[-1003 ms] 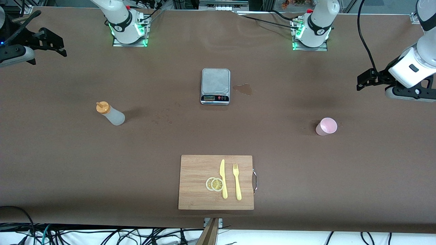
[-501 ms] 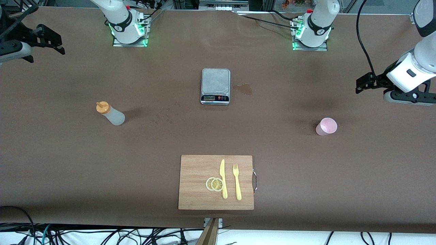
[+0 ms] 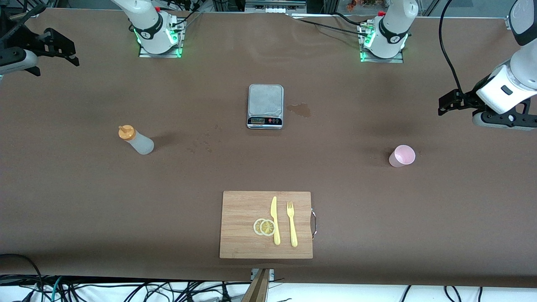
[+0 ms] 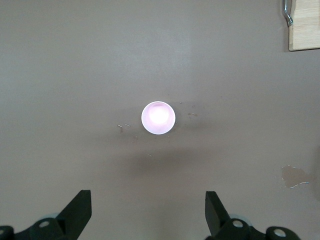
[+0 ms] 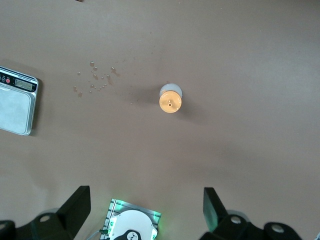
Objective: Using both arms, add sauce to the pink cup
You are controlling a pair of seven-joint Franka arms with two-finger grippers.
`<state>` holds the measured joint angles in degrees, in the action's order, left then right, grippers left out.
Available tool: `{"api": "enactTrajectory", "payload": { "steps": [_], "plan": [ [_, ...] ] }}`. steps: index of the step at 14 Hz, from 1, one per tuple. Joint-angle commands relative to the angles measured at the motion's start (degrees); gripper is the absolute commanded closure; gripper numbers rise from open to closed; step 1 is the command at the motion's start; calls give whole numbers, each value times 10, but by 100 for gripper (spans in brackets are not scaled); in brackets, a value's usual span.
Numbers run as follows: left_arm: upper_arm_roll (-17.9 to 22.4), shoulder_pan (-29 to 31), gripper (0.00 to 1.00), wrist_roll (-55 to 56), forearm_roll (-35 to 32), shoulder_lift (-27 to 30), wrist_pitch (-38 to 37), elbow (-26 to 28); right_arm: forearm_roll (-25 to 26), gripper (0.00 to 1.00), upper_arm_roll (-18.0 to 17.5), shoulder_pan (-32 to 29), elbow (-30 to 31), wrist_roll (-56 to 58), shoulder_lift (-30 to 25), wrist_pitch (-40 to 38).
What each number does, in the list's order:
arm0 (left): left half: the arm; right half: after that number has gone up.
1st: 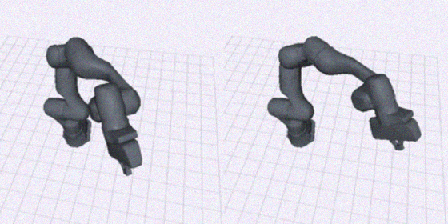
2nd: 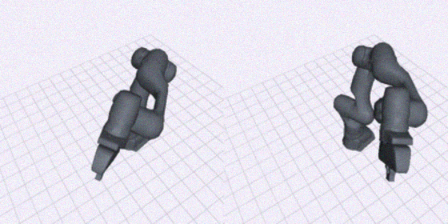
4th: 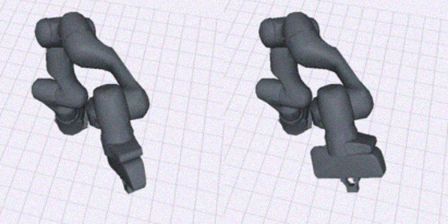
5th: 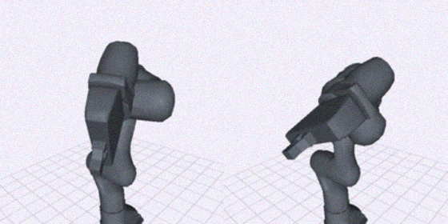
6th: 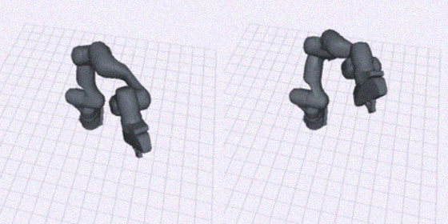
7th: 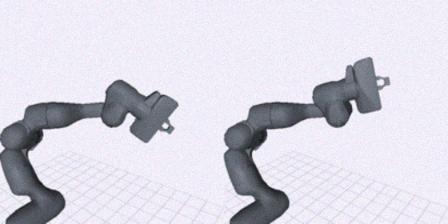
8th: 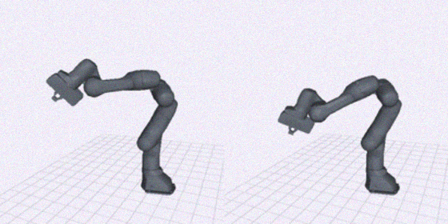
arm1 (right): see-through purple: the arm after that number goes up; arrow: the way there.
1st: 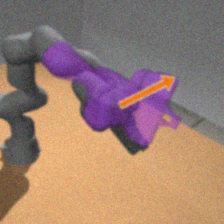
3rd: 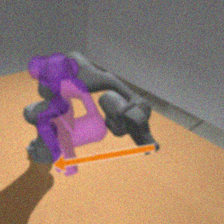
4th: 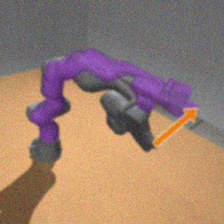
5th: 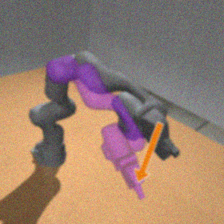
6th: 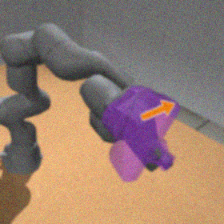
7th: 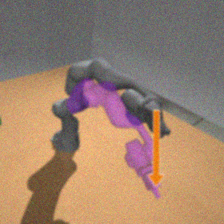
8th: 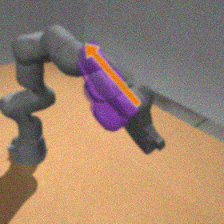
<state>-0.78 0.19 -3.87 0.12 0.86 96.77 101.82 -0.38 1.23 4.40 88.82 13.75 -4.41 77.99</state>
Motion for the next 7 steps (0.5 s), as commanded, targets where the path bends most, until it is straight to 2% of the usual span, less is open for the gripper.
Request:
{"api": "enactTrajectory", "payload": {
  "steps": [1, 7],
  "plan": [
    [0, 3, 0, -2, 7, 5, 3, 1, 3, 0, 1, -4, -7, 8, -4, -9],
    [0, 3, 0, -2, 7, 5, 3, 1, 5, 0, 9, -4, -7, 19, -4, -8]
  ]
}}
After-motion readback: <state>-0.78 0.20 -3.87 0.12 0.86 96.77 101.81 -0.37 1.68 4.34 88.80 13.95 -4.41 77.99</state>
